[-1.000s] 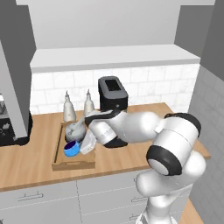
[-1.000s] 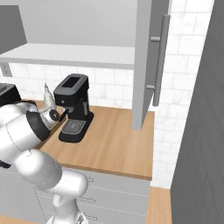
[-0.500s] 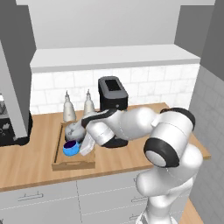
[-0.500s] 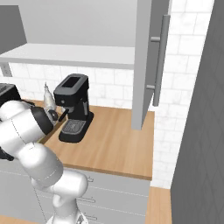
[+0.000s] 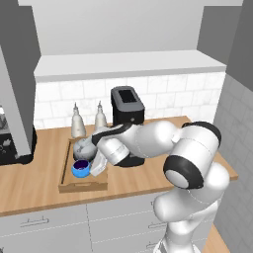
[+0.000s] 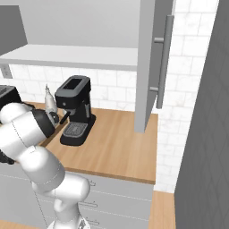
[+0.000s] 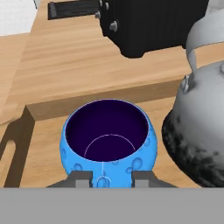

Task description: Pick the kettle from the counter and place it on the tray. Then pick the mug from the cabinet and place it on the tray. Then close the cabinet doors.

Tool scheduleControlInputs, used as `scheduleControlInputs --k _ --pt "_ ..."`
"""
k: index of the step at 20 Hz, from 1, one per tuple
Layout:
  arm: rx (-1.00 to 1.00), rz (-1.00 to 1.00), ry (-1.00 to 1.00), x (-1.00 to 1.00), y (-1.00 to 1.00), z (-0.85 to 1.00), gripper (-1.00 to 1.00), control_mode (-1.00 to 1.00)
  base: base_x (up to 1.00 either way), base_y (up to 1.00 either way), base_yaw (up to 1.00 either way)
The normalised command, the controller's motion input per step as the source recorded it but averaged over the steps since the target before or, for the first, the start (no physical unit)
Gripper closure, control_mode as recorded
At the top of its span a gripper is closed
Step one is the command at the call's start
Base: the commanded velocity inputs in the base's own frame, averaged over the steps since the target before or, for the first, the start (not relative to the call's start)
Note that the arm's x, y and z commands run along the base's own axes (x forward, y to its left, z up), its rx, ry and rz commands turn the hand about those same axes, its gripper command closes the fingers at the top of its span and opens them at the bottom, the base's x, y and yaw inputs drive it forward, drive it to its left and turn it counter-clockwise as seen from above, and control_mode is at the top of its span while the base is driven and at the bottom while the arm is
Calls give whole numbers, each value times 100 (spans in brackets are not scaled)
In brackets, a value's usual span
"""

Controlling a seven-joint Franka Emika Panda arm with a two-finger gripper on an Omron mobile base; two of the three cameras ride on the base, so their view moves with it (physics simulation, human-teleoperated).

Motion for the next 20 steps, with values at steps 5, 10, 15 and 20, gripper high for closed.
scheduleControlInputs --k 5,10,15,20 --pt "0 0 2 -16 -7 9 -100 -100 0 0 0" --pt "0 -4 1 -25 -10 54 -100 -100 0 0 0" --pt "2 -41 0 -33 -10 80 -100 -100 0 0 0" --pt "25 -52 15 -47 -19 80 -100 -100 0 0 0"
